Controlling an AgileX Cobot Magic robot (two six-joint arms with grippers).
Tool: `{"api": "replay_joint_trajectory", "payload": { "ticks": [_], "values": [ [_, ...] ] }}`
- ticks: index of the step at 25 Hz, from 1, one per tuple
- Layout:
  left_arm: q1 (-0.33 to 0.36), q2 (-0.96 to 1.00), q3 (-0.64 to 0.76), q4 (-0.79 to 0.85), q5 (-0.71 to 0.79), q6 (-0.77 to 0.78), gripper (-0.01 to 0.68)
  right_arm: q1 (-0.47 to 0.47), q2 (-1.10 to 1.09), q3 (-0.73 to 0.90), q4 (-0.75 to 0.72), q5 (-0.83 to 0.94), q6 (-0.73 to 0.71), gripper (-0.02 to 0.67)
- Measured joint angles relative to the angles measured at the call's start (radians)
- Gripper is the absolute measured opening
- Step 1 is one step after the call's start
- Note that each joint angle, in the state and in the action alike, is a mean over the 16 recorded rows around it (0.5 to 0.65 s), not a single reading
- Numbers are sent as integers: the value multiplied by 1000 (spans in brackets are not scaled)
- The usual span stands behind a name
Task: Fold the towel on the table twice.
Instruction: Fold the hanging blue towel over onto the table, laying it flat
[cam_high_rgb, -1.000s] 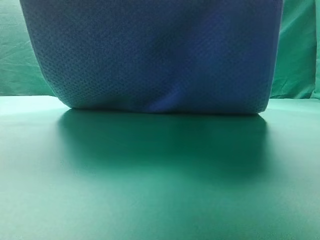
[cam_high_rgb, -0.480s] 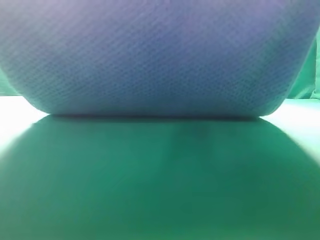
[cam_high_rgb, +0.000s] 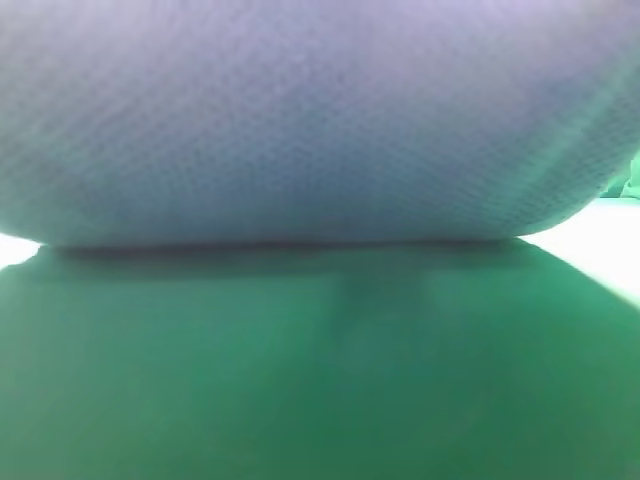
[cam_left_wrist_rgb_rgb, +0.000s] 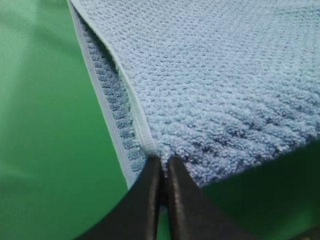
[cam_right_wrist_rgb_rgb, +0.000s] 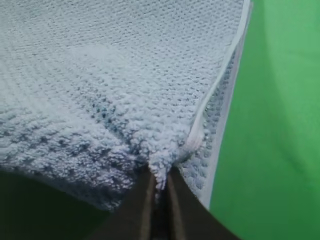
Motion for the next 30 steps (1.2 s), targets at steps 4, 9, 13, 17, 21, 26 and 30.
{"api": "replay_joint_trajectory", "payload": {
  "ticks": [4, 9, 13, 17, 21, 26, 30],
  "values": [
    [0, -28, 57, -32, -9, 2, 0, 2, -51, 62, 17, 3, 21, 0],
    [0, -25, 89, -55, -44, 11, 0, 2, -72, 113, 29, -15, 33, 0],
    [0, 11, 84, -61, -92, 23, 0, 2, -42, 124, 22, -48, 38, 0],
    [0, 80, 56, -59, -153, 35, 0, 1, 26, 101, -3, -86, 41, 0],
    [0, 183, 2, -52, -211, 46, 0, -12, 118, 55, -31, -126, 43, 0],
    [0, 338, -95, -38, -267, 51, 0, -41, 244, -25, -62, -171, 37, 0],
    [0, 462, -179, -27, -304, 52, 0, -65, 341, -96, -82, -206, 26, 0]
  ]
}}
